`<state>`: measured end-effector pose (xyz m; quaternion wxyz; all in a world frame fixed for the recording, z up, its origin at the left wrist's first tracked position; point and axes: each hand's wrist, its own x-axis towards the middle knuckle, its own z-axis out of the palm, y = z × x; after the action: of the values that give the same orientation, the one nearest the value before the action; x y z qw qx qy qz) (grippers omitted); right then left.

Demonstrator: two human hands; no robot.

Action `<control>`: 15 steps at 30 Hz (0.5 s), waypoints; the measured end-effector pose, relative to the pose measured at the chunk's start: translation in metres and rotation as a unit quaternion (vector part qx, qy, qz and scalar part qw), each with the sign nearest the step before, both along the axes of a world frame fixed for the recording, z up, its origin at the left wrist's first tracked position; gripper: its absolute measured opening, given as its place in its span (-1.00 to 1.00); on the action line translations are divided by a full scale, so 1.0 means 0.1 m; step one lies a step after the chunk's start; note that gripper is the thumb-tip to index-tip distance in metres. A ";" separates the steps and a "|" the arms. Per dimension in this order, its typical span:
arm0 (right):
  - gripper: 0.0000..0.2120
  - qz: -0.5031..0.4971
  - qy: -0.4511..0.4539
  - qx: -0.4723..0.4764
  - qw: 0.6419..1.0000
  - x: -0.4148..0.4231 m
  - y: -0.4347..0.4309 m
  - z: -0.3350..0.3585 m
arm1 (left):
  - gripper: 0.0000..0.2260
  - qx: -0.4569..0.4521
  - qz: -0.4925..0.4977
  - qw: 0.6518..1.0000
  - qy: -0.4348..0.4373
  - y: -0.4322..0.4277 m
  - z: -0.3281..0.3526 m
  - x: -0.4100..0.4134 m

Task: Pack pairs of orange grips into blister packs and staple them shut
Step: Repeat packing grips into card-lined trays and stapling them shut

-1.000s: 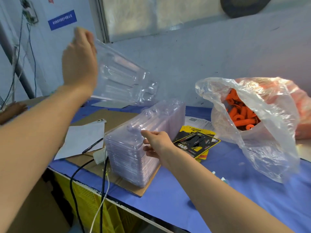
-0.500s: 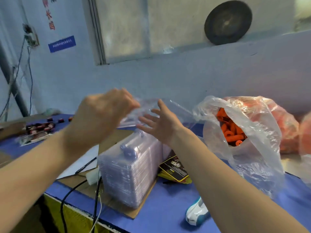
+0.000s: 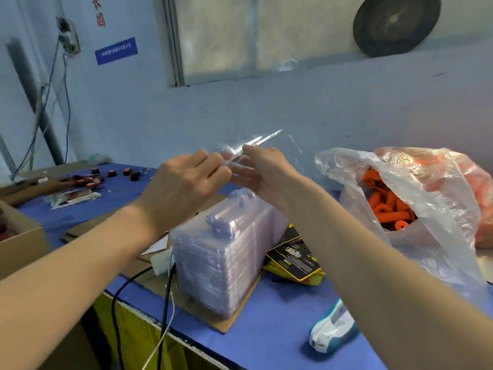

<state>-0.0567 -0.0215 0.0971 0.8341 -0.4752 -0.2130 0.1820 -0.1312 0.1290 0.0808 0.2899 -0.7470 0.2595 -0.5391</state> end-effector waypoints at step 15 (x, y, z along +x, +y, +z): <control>-0.80 -0.065 0.169 -0.034 0.983 0.16 0.10 -1.13 | -0.76 -0.161 0.009 0.959 0.234 0.08 -0.81 0.09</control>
<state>-0.0410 -0.0119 -0.0163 0.8515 -0.4786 -0.0312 0.2120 -0.1222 0.1367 -0.0006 0.1017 -0.8914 0.2231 -0.3812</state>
